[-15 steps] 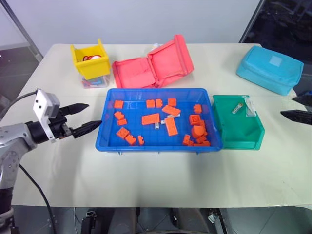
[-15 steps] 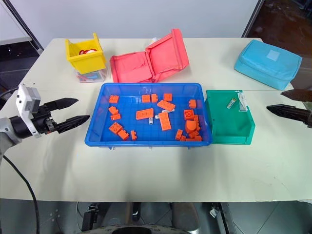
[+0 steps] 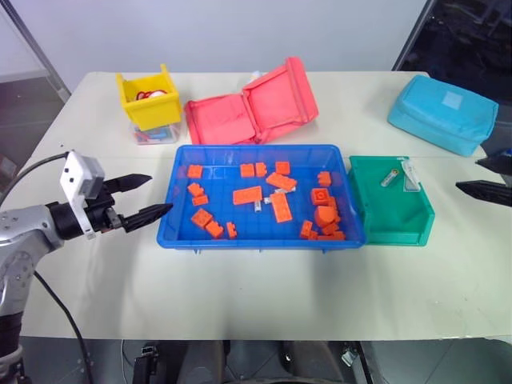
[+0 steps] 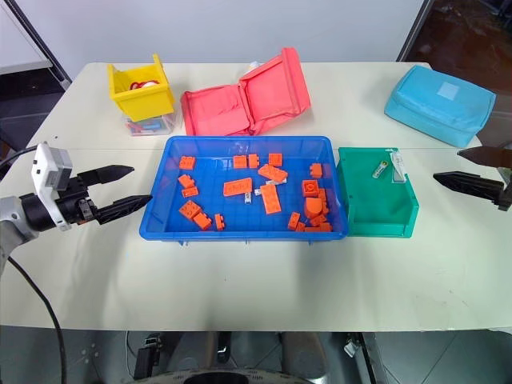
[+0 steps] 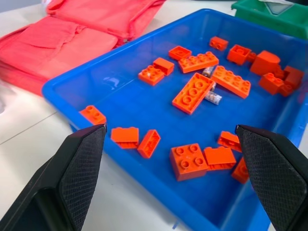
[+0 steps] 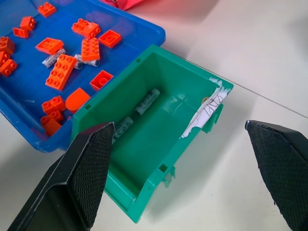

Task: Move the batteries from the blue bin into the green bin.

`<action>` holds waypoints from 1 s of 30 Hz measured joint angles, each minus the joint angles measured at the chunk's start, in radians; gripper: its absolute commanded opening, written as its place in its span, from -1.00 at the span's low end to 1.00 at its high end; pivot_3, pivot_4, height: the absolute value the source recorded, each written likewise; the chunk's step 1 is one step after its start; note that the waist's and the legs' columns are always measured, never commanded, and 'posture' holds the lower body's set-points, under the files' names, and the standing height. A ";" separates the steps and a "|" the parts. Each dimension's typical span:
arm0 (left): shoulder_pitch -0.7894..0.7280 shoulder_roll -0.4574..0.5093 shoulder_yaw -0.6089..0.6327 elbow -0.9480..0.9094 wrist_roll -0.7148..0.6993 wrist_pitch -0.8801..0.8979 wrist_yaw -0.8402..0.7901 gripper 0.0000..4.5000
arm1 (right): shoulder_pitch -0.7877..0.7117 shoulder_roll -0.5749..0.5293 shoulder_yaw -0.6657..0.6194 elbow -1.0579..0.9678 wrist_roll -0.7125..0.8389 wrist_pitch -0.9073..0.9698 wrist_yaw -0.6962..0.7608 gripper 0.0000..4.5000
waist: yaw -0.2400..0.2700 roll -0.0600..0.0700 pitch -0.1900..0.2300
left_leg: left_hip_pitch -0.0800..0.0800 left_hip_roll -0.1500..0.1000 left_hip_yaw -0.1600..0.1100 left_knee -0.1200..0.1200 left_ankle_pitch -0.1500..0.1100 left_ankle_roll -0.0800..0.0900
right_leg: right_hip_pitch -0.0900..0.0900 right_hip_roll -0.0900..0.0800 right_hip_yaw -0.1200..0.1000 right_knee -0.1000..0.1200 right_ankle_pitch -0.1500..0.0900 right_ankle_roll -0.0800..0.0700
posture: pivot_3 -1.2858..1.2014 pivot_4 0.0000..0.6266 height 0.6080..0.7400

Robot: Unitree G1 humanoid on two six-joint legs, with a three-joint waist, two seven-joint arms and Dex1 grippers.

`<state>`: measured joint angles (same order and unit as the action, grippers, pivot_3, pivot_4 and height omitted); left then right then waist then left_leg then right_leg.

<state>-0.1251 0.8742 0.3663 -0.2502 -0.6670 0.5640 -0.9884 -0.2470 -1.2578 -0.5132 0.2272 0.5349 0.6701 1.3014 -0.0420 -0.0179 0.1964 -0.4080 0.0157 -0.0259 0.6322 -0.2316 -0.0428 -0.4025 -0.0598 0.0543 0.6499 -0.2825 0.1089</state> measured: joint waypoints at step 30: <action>-0.055 -0.013 0.006 -0.017 -0.018 0.018 0.048 1.00 | -0.564 0.299 0.363 -0.011 -0.122 -0.094 -0.278 0.99 | -0.002 0.000 0.000 | -0.001 0.000 0.000 0.001 0.000 0.000 | -0.002 0.001 0.001 0.003 0.000 0.000 | 0.03 -0.52 1.00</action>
<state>-0.1798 0.8609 0.3725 -0.2673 -0.6848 0.5823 -0.9402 -0.8109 -0.9593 -0.1502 0.2162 0.4131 0.5760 1.0236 -0.0445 -0.0178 0.1964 -0.4088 0.0159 -0.0260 0.6327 -0.2314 -0.0431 -0.4049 -0.0593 0.0548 0.6529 -0.2824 0.1089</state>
